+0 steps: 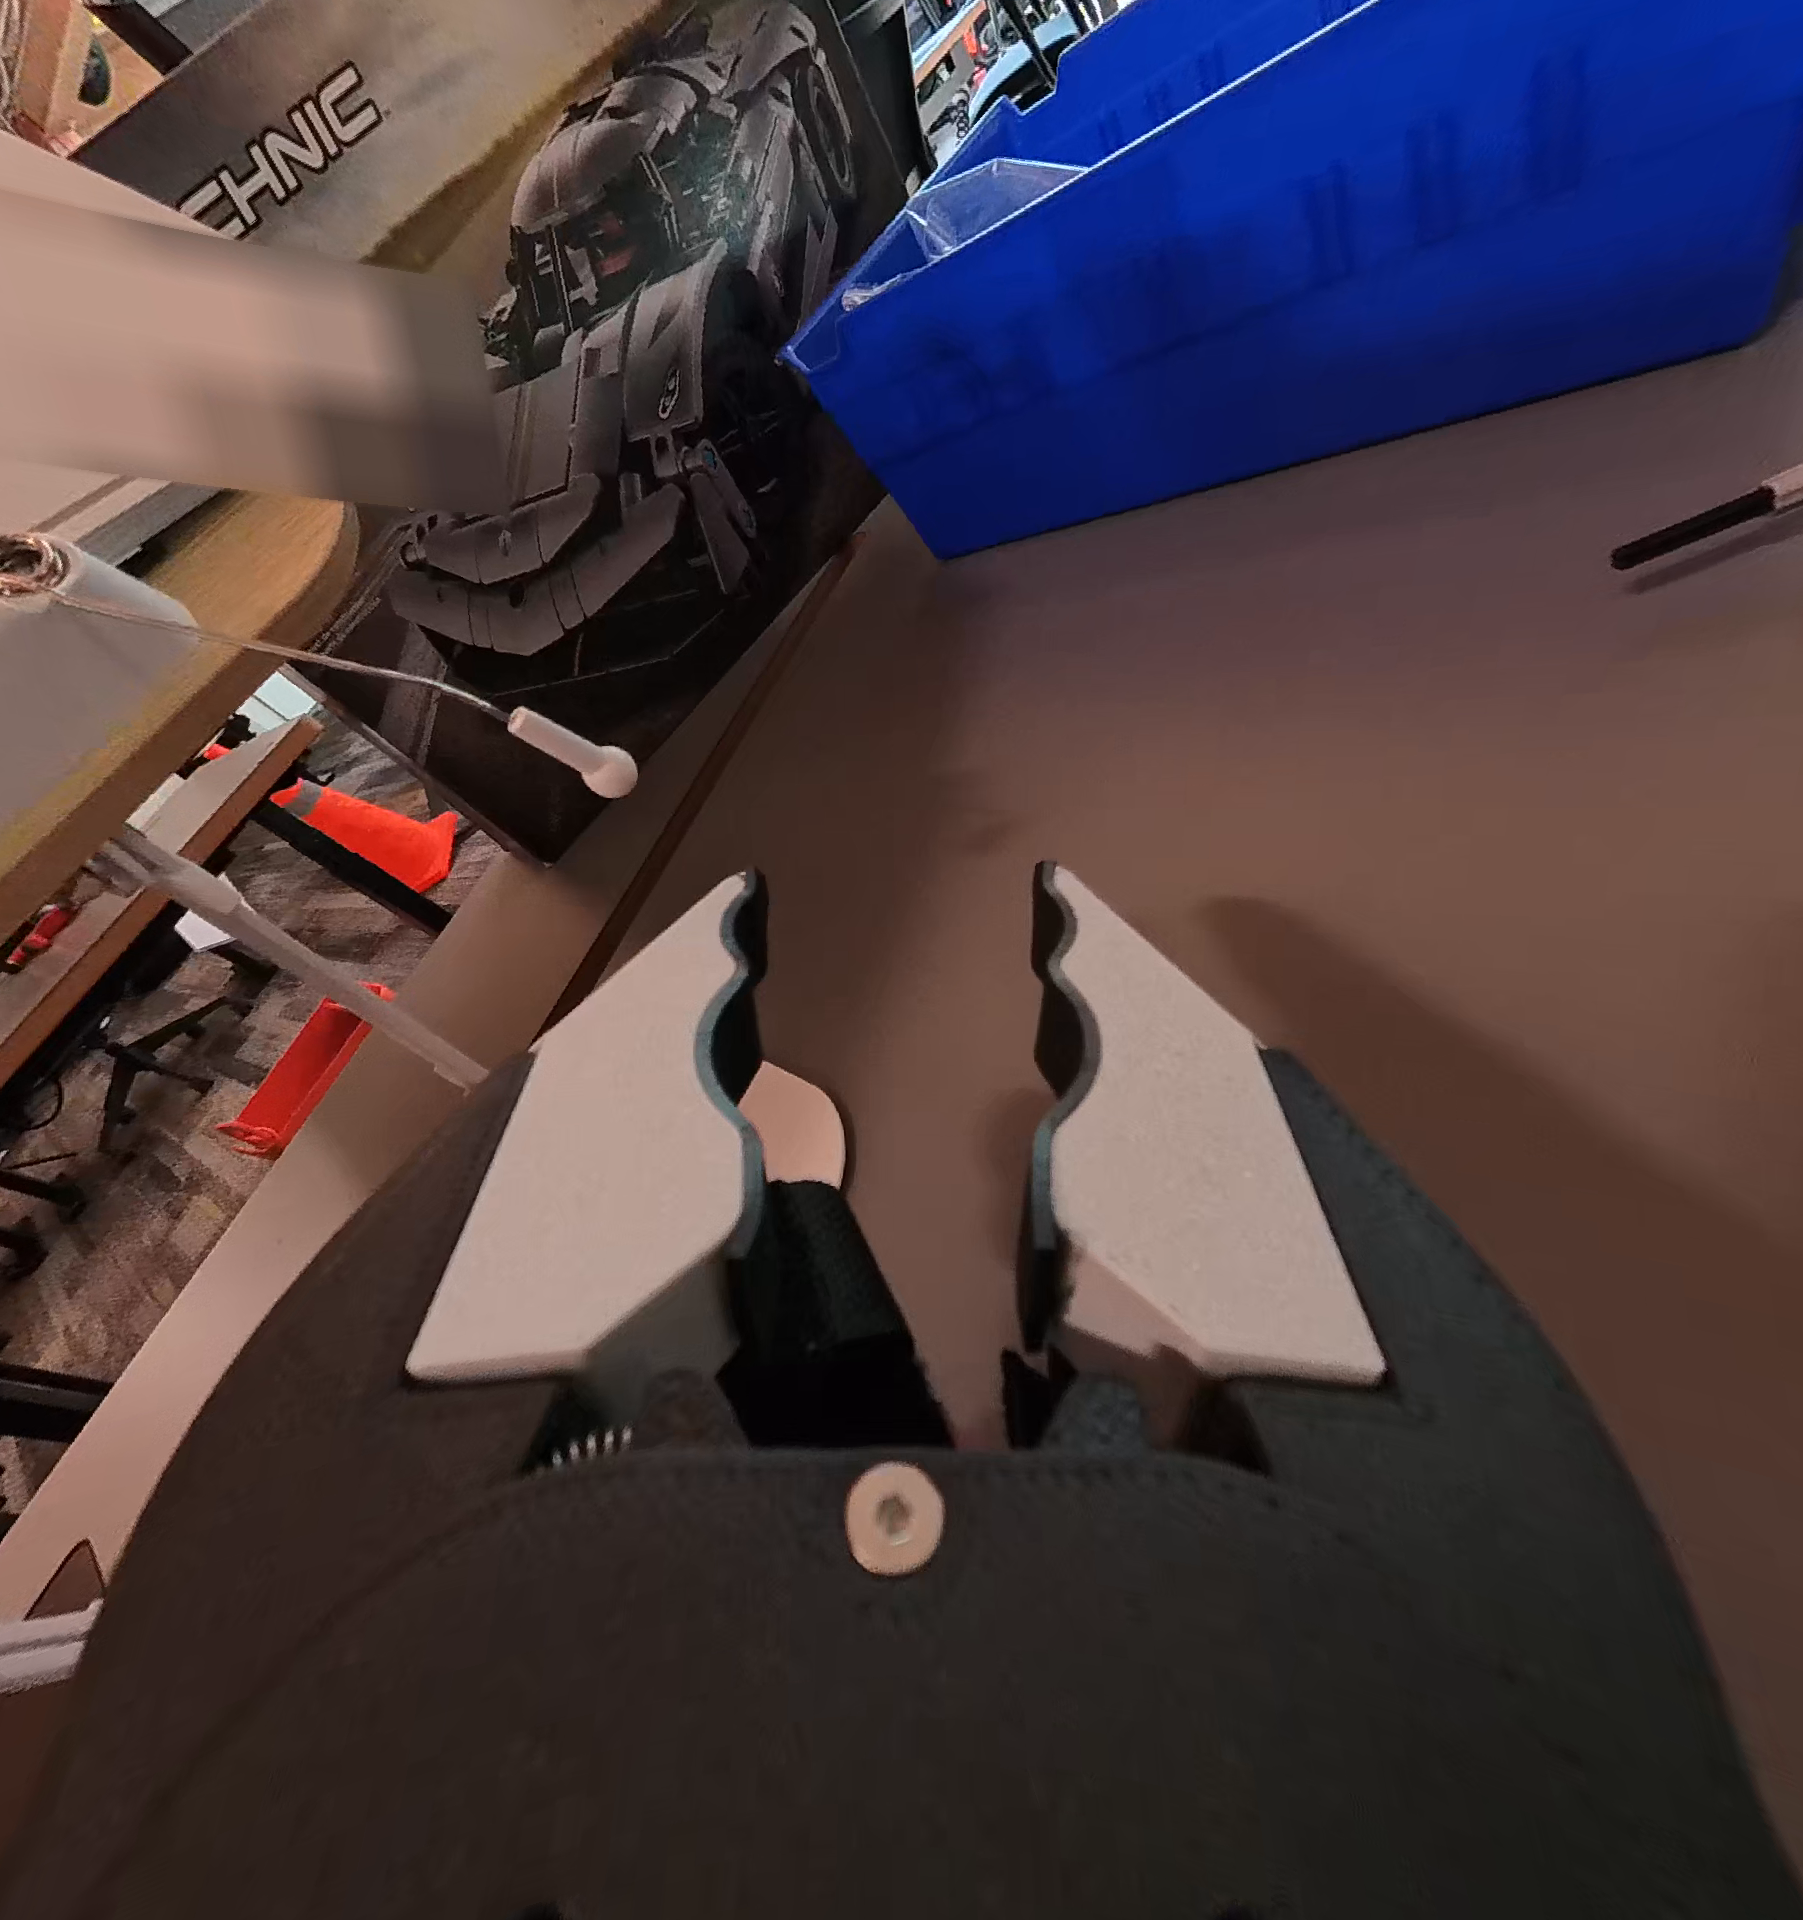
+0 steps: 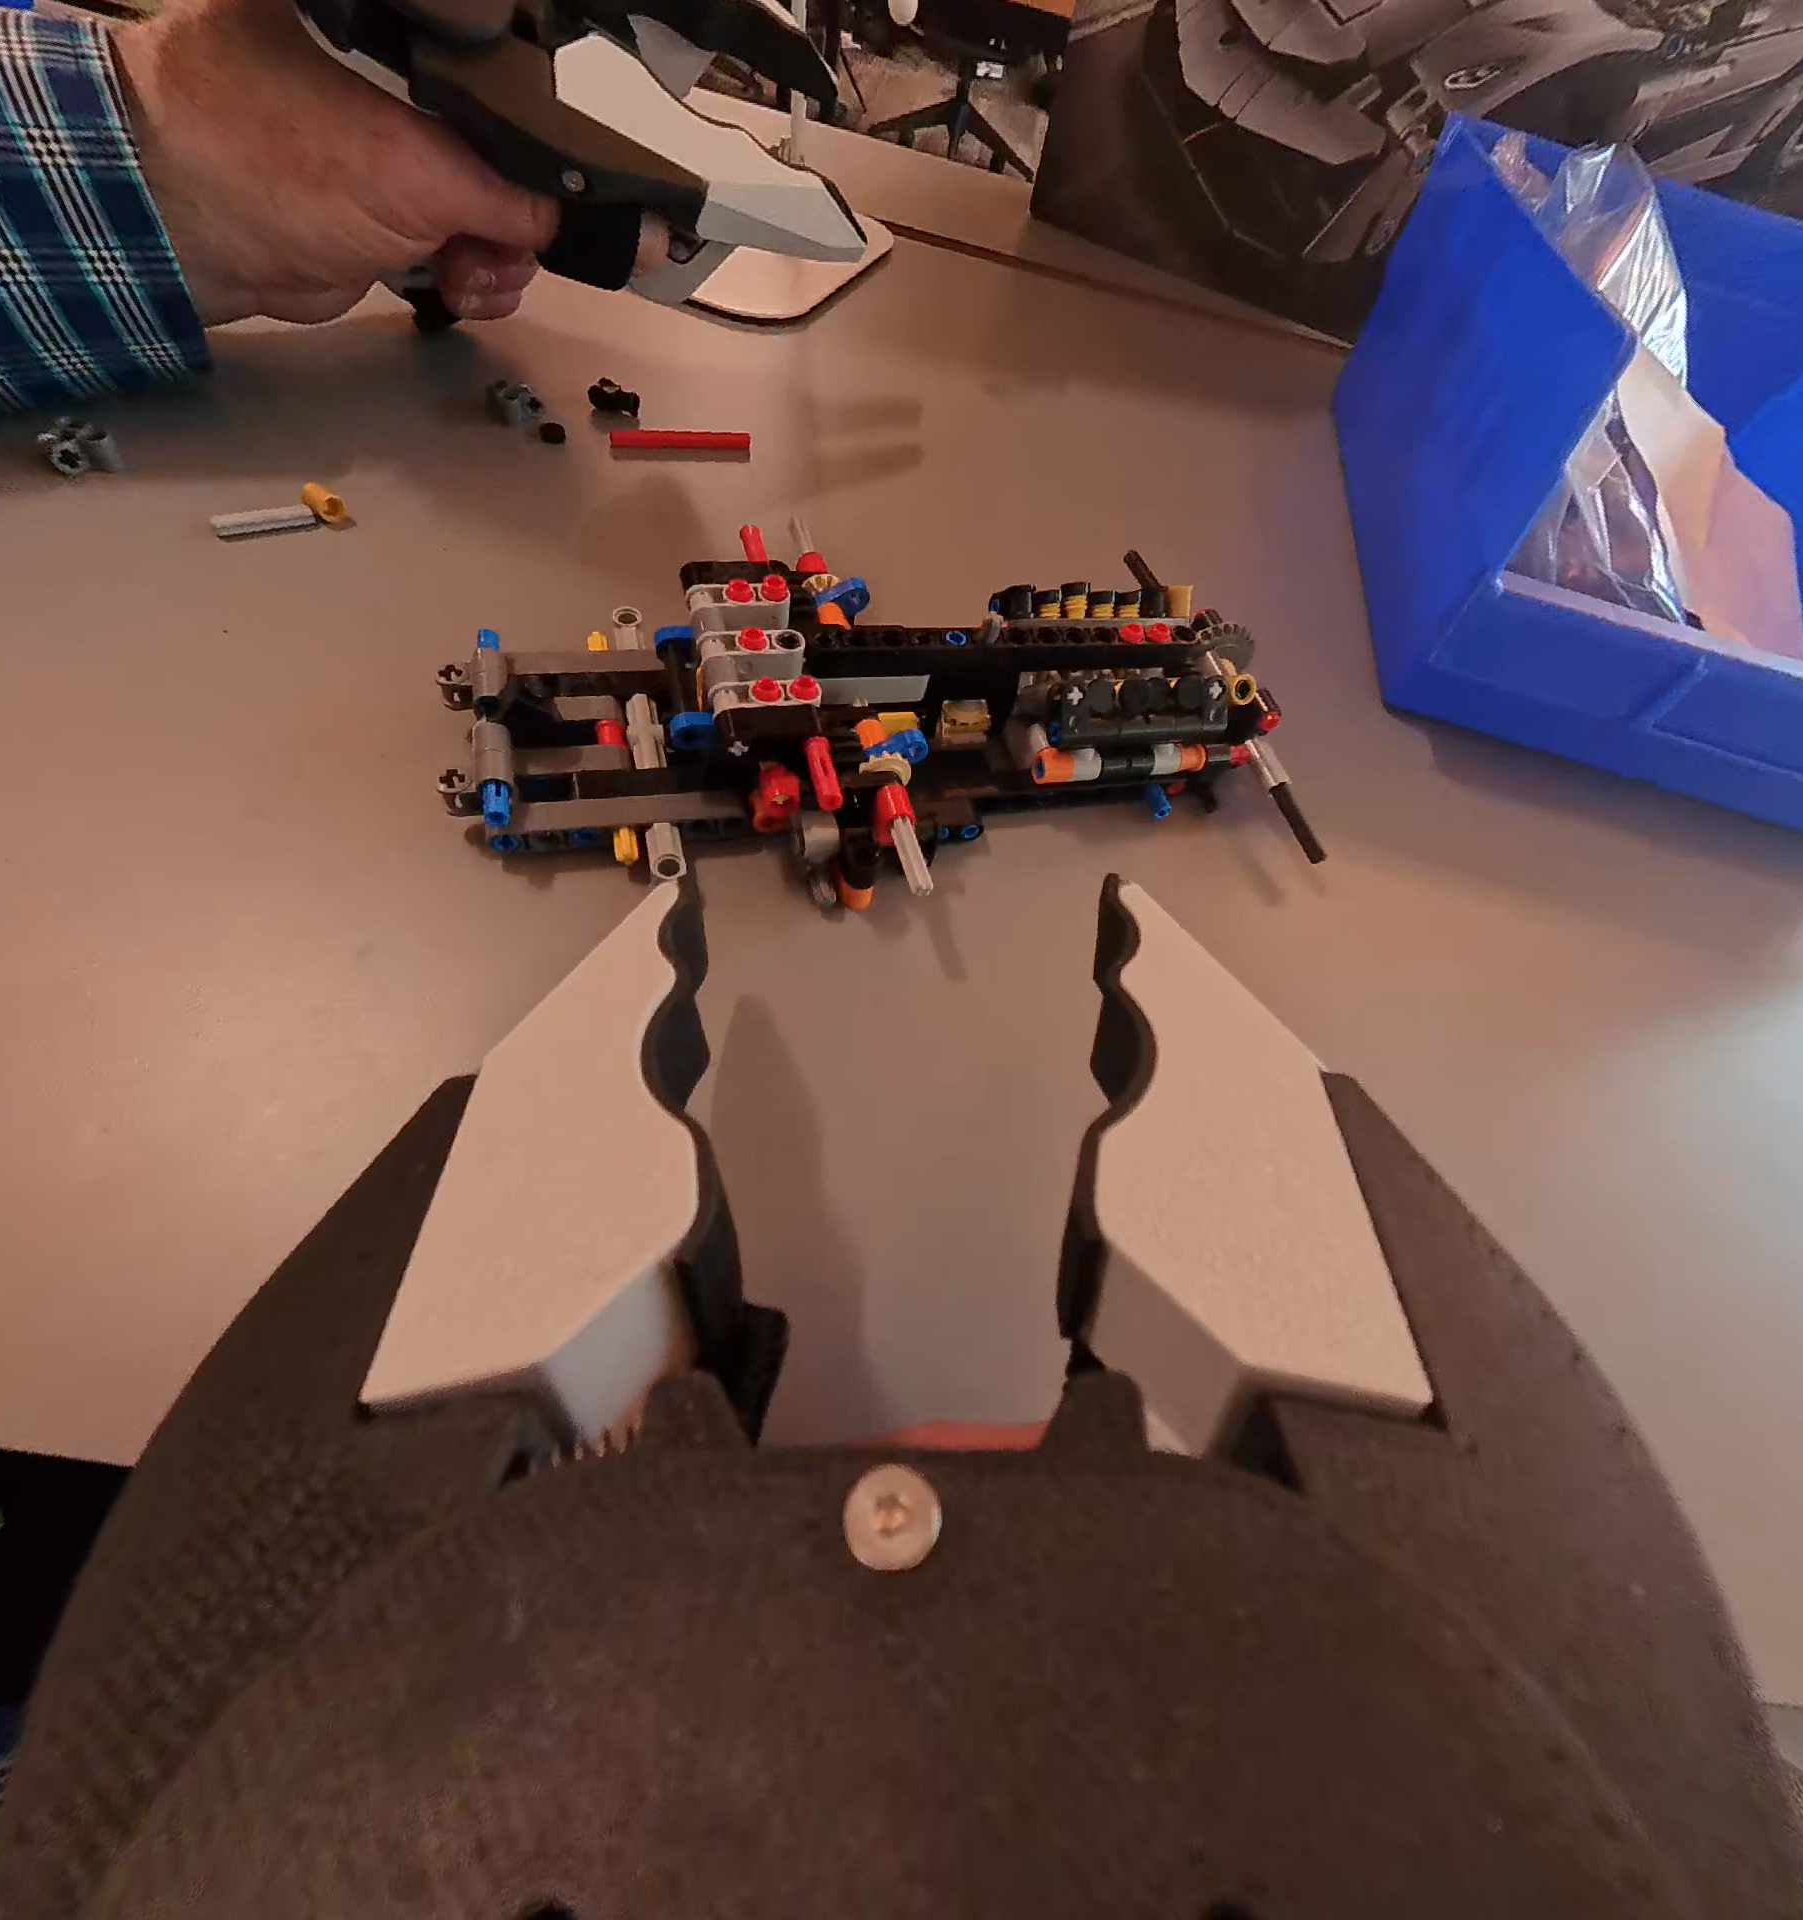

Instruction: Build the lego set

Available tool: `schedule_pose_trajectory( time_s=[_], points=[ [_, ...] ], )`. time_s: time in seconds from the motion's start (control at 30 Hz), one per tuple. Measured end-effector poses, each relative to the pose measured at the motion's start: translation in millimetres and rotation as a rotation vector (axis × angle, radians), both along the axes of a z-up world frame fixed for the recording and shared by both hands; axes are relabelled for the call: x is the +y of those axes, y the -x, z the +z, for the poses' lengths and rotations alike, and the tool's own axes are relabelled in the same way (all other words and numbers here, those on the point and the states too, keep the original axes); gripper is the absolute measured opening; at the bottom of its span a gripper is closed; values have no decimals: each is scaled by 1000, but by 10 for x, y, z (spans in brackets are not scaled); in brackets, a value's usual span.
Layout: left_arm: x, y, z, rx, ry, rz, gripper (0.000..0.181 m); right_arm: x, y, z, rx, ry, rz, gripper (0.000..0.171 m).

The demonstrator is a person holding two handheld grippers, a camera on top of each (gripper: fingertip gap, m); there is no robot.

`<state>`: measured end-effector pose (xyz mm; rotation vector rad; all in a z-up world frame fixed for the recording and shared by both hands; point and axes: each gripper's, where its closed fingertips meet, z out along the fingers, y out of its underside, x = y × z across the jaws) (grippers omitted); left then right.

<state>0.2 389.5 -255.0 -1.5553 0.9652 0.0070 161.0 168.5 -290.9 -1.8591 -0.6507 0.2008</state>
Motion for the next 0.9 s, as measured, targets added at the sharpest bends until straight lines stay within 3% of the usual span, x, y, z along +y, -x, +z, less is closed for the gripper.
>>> schedule_pose_trajectory(
  time_s=[0.27, 0.33, 0.43, 0.6, 0.77, 0.83, 0.9],
  points=[
    [10, 12, 28, -31, 10, -4, 49, -9, 3, -6, 1, 1, 10, 72],
    [-20, 27, 155, -98, 3, -35, 41, -11, 6, 5, 3, -4, 11, 70],
    [-48, 128, 397, -59, -31, -72, 27, -13, 7, 55, 10, -17, 9, 64],
    [-227, 303, 561, 20, 108, -194, 22, -18, 32, 95, 25, -19, 18, 52],
    [-676, 249, 106, 140, 471, -363, 24, -8, 53, 132, 18, -29, 18, 46],
    [-763, 177, -194, 246, 549, -350, 25, -1, 61, 129, 20, -28, 19, 46],
    [-789, 106, -432, 288, 653, -289, 41, 1, 56, 125, 16, -28, 16, 46]
  ],
)
